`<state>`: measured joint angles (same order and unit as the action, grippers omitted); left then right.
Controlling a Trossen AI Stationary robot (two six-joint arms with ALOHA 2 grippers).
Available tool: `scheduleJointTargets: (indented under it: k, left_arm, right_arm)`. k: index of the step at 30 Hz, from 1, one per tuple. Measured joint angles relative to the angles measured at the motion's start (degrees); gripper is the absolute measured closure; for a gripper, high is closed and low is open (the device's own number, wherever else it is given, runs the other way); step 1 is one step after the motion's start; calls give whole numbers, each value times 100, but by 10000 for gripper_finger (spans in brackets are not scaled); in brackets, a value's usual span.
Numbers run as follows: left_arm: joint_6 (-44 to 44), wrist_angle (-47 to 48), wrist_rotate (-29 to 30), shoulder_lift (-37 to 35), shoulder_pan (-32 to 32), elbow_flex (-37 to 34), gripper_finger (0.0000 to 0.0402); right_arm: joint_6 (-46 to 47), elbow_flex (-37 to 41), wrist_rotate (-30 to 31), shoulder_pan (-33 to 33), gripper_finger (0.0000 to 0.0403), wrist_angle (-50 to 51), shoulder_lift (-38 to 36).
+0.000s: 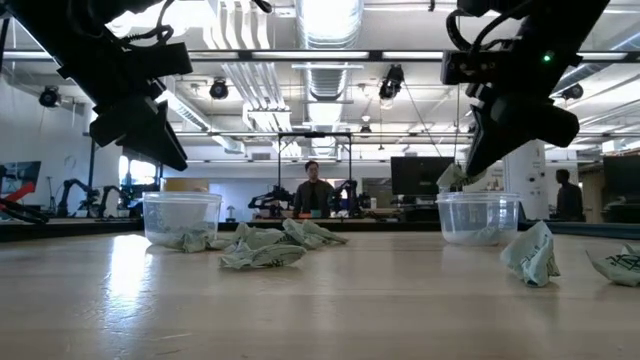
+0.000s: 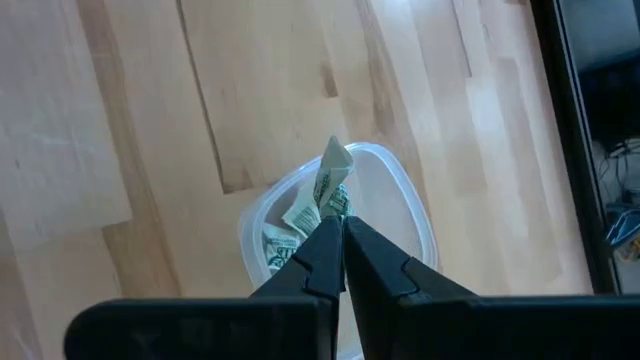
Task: Pick and place Stevia / Truvia into bins
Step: Put the stevia packet into the right transparent container
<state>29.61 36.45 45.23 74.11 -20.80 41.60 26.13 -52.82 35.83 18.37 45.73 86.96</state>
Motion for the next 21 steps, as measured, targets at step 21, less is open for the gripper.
scheduleJointTargets:
  k: [21]
  left_arm:
    - [0, -2, 0, 0, 0, 0, 278]
  right_arm:
    - [421, 190, 168, 0, 316, 228, 10]
